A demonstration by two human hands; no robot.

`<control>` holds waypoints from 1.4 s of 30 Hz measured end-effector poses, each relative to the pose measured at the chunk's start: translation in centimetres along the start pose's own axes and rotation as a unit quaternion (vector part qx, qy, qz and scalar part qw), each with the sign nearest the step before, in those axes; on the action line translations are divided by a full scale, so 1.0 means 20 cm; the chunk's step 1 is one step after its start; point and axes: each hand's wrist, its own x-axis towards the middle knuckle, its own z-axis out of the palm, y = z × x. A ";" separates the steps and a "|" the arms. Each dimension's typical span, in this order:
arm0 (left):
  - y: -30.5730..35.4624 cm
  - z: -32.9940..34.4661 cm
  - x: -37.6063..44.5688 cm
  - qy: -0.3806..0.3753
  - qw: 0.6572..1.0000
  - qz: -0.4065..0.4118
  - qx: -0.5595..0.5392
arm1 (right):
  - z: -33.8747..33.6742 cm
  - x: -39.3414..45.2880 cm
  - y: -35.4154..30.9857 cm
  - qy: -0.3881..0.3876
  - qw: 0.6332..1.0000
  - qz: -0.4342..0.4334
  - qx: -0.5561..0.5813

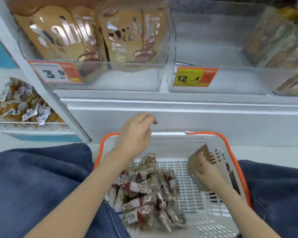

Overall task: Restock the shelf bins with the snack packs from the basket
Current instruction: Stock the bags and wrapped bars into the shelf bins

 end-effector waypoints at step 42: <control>0.10 -1.03 0.36 0.317 0.943 0.021 0.103 | -1.18 -0.53 -1.69 -0.069 0.736 -0.429 0.518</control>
